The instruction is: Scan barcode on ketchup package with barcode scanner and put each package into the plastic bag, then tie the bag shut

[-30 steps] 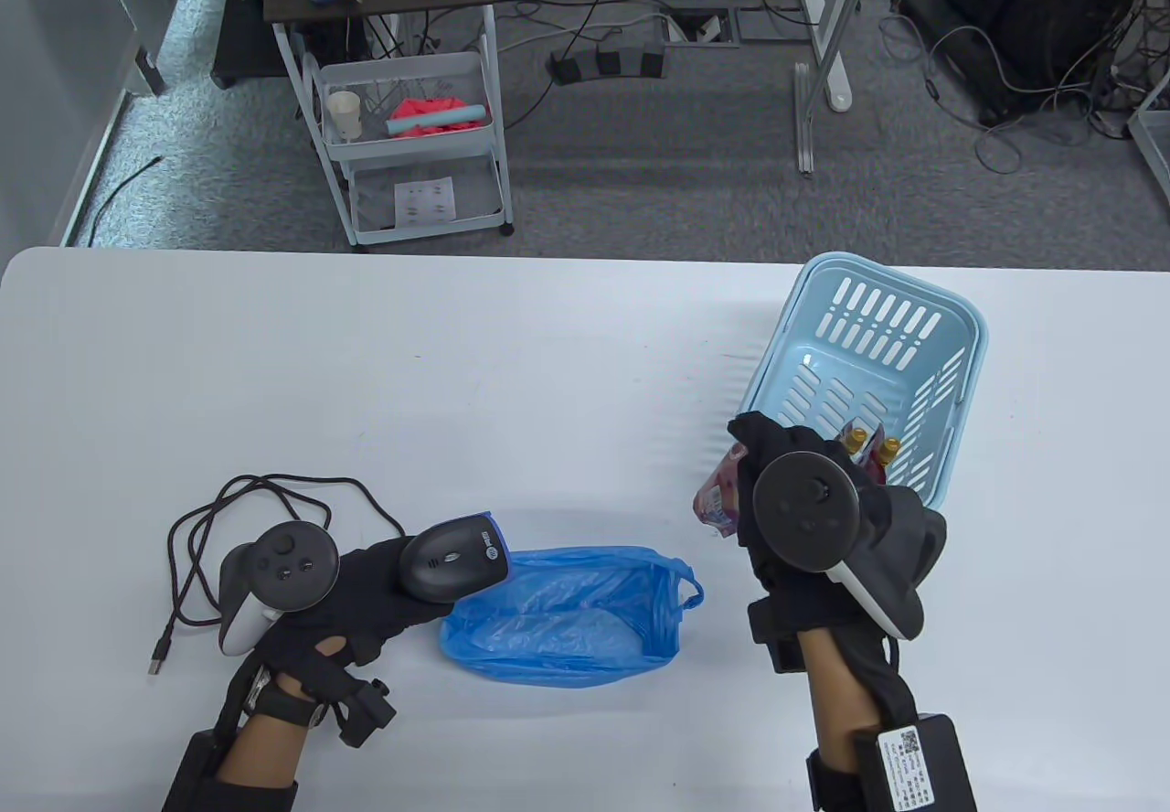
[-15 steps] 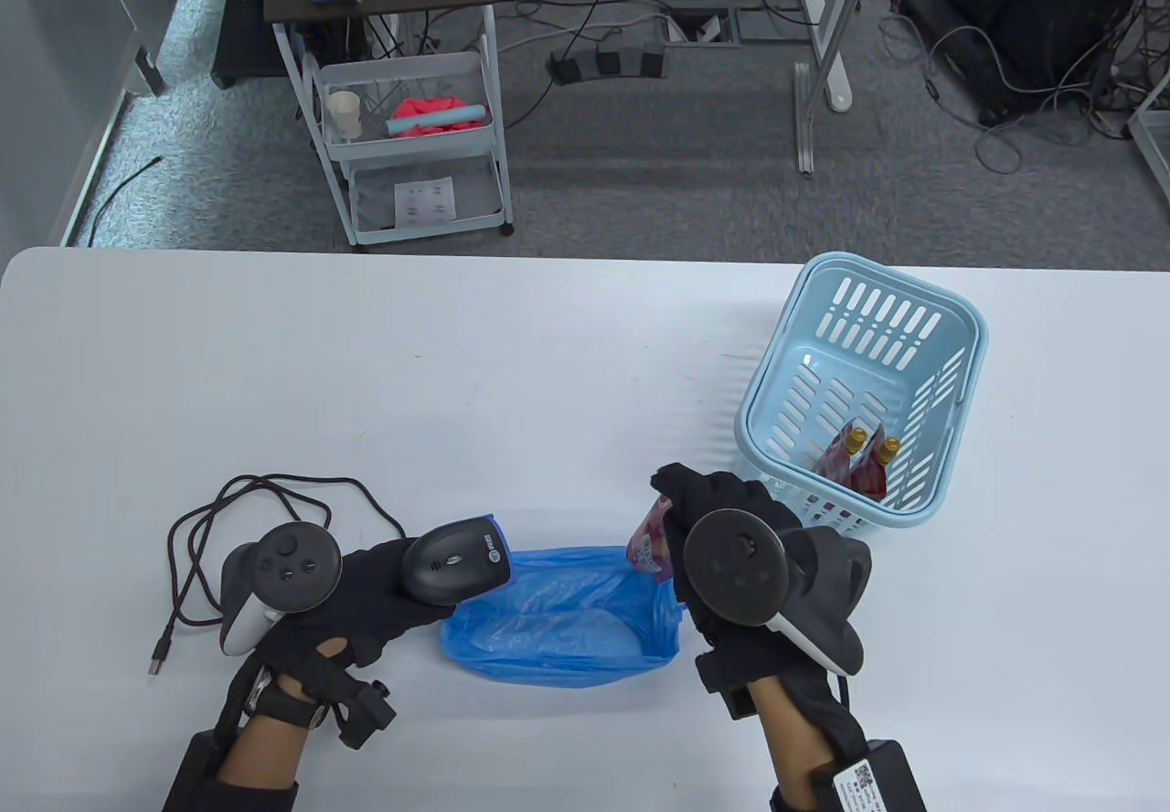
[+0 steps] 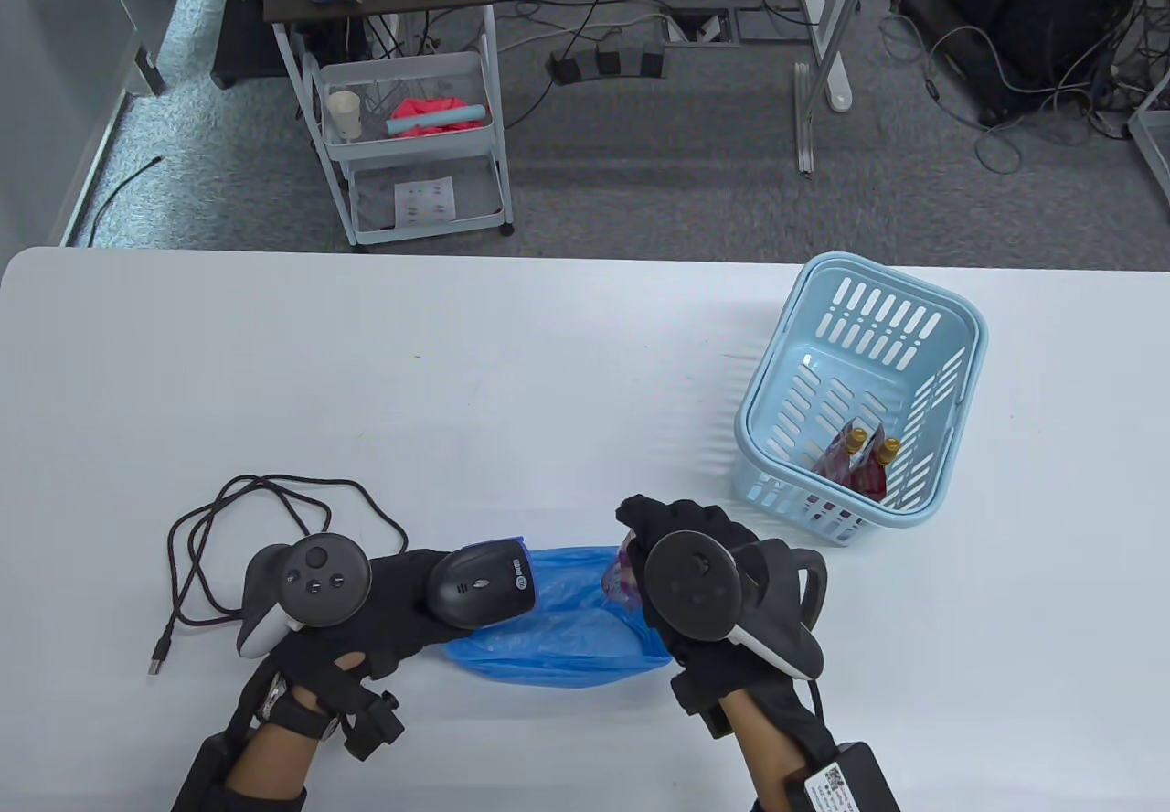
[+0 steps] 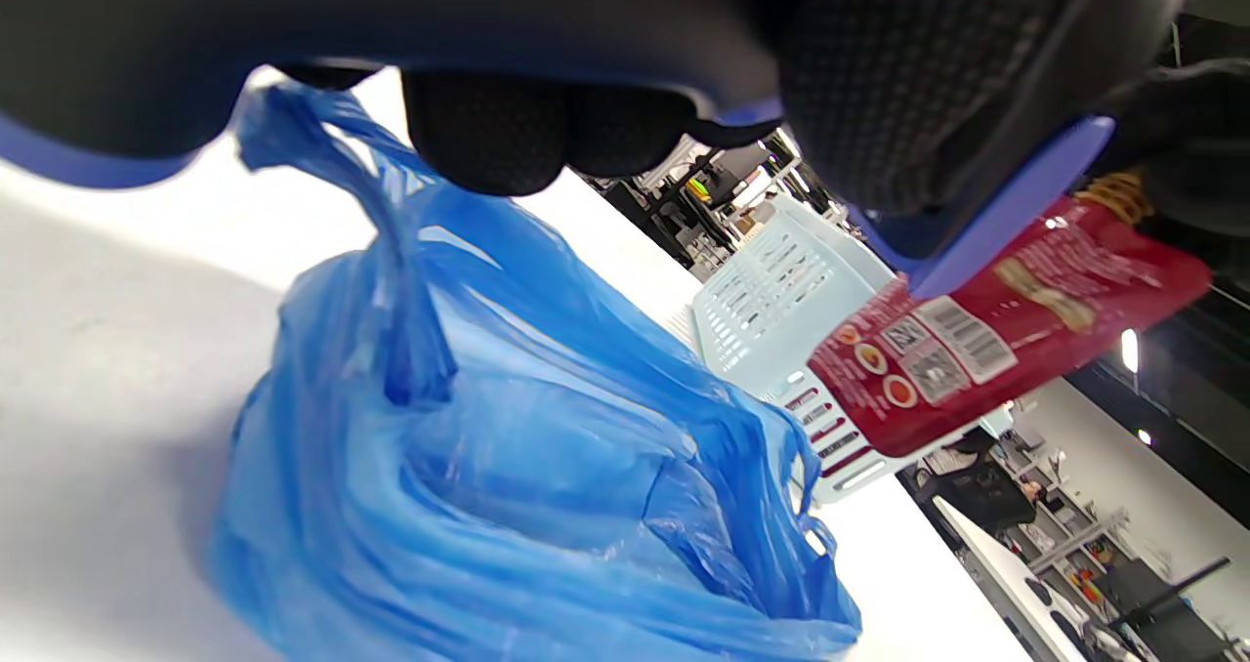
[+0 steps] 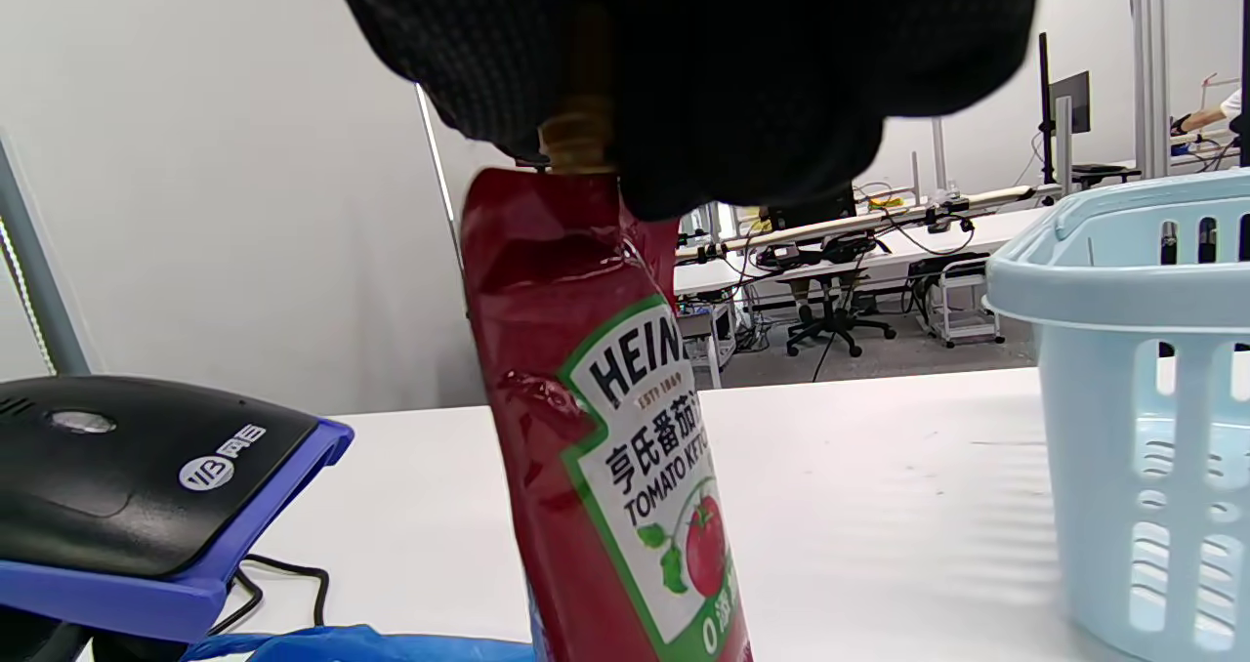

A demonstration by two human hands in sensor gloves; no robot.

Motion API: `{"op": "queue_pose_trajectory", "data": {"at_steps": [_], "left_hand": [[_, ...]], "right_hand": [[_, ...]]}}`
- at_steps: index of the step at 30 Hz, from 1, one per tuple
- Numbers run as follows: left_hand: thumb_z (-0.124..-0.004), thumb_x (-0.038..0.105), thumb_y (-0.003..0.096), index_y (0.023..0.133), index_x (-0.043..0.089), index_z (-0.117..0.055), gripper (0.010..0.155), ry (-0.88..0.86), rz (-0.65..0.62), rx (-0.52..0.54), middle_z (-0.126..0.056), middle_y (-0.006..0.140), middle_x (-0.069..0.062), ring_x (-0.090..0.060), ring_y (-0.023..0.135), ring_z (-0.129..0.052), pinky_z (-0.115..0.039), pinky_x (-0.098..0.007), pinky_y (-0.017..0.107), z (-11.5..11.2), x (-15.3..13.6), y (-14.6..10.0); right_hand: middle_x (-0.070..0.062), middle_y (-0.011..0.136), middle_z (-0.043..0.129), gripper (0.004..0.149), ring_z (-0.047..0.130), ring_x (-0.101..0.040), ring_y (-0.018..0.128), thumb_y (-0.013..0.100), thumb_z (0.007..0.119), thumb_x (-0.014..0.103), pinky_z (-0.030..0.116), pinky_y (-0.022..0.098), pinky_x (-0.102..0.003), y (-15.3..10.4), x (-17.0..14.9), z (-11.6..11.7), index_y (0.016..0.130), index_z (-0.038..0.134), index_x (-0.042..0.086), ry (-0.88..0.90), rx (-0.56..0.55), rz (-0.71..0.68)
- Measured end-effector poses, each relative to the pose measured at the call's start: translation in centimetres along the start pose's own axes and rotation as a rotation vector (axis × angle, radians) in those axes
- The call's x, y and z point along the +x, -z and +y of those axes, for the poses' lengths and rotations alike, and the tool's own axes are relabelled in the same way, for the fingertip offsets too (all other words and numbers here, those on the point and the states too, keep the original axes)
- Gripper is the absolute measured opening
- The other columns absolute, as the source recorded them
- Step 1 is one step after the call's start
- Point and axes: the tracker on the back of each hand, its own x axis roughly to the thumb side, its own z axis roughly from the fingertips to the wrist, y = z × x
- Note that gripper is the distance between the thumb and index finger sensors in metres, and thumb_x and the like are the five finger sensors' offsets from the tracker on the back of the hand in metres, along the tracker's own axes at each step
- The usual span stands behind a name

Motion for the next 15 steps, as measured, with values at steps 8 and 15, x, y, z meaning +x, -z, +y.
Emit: {"op": "queue_pose_trajectory", "data": {"at_steps": [8,15], "left_hand": [[-0.089,0.050,0.0431,0.089,0.026,-0.085,0.052,0.038,-0.039,-0.020,-0.089,0.087,0.001,-0.029,0.072,-0.097,-0.076,-0.053,0.063,-0.4,1.1,0.0],[-0.089,0.050,0.0430,0.088,0.026,-0.085,0.051,0.056,-0.040,-0.024,-0.089,0.086,0.001,-0.029,0.071,-0.098,-0.077,-0.053,0.063,-0.6,1.1,0.1]], "right_hand": [[-0.019,0.079,0.086,0.044,0.088,-0.036,0.062,0.054,0.076,0.026,0.075,0.048,-0.050,0.3,1.7,1.2,0.095,0.073,0.012,0.007,0.027,-0.048],[-0.019,0.079,0.087,0.044,0.088,-0.036,0.061,0.053,0.077,0.026,0.076,0.048,-0.050,0.7,2.7,2.0,0.095,0.073,0.012,0.020,0.049,-0.068]]}}
